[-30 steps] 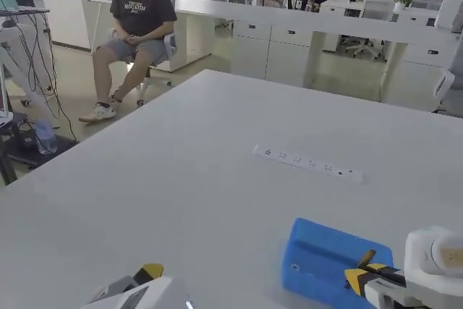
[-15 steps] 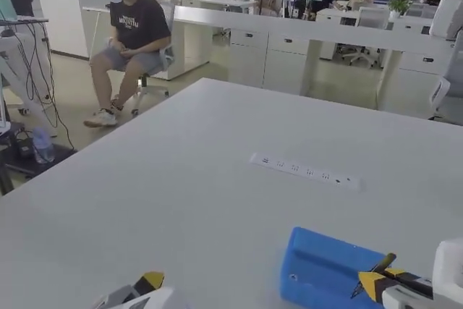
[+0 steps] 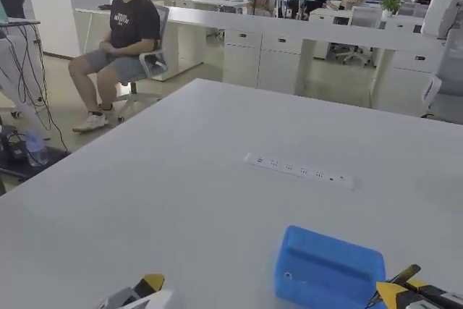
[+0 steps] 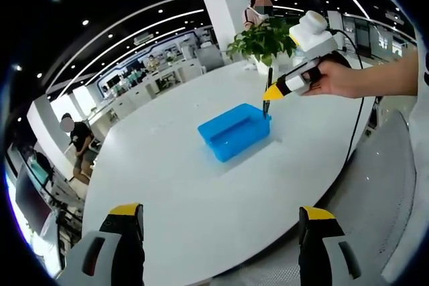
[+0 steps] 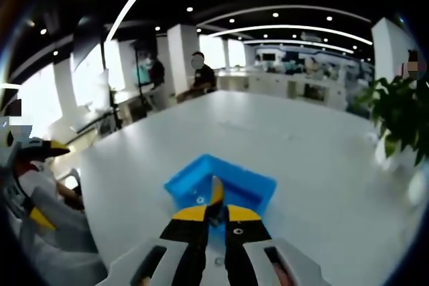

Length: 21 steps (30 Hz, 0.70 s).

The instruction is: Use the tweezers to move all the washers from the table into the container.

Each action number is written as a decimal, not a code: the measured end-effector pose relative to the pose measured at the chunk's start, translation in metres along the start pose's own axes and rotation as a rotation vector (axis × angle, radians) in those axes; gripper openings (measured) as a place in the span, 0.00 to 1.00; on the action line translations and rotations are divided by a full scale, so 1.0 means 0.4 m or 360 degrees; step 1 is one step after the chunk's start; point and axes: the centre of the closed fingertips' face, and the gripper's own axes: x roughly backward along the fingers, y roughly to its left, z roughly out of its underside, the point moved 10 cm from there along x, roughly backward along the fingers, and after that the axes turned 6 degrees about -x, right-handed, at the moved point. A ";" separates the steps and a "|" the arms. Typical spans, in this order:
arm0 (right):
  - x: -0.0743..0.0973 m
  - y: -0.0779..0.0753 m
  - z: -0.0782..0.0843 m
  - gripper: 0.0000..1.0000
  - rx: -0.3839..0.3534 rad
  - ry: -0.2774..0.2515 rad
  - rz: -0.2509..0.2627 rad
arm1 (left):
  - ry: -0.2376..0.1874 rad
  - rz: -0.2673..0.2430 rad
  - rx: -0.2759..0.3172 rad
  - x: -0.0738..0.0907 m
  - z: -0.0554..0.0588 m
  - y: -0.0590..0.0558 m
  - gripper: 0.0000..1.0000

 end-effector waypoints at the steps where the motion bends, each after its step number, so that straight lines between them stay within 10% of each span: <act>1: 0.005 0.002 0.005 0.05 -0.0005 0.0005 0.0002 | 0.0000 0.0001 0.0002 0.000 0.000 0.000 0.99; 21: -0.021 -0.016 0.113 0.05 0.0007 0.0202 0.0044 | 0.0011 0.0002 -0.0003 0.000 0.003 -0.006 0.99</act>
